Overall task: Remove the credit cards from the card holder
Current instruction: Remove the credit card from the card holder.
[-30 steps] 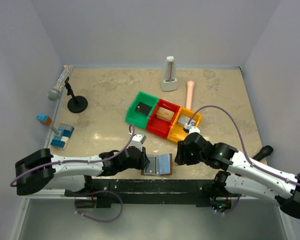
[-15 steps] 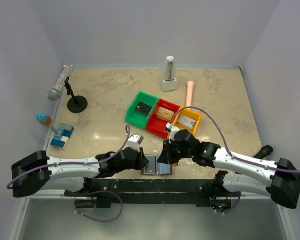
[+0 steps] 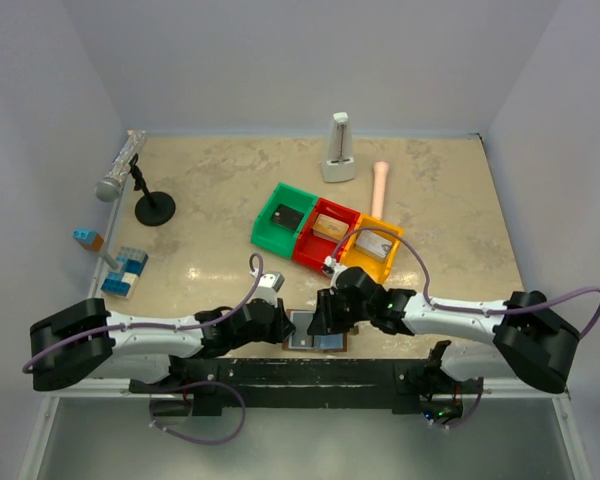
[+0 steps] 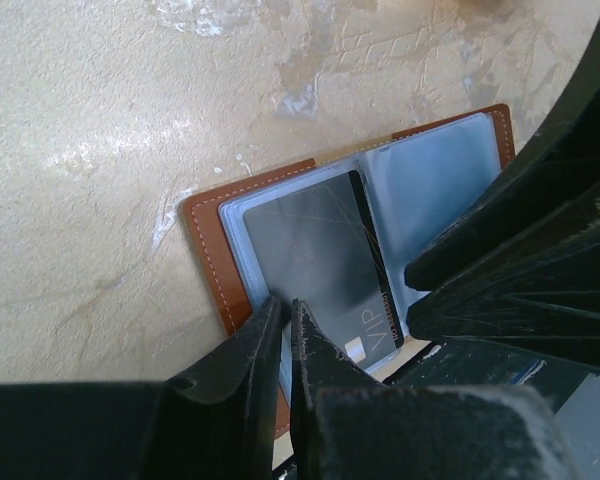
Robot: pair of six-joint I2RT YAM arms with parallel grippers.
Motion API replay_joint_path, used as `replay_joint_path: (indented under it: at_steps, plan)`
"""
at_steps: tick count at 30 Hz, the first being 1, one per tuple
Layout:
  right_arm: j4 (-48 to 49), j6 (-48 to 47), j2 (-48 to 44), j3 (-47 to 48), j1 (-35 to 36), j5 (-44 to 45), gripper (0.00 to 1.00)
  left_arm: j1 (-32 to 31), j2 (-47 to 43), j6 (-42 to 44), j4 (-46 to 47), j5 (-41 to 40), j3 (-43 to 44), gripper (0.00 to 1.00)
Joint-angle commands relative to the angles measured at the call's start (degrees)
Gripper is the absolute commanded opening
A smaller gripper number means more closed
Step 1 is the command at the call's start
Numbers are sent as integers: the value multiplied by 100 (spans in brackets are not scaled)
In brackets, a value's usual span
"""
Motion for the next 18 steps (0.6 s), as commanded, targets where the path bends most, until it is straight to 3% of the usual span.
replay_joint_path:
  at_steps: [1, 18]
  plan:
    - [511, 231, 195, -103, -8, -46, 33, 22, 140, -118, 108, -61, -87, 13]
    - [652, 556, 160, -428, -8, 280, 35, 22, 193, -249, 74, -97, -175, 10]
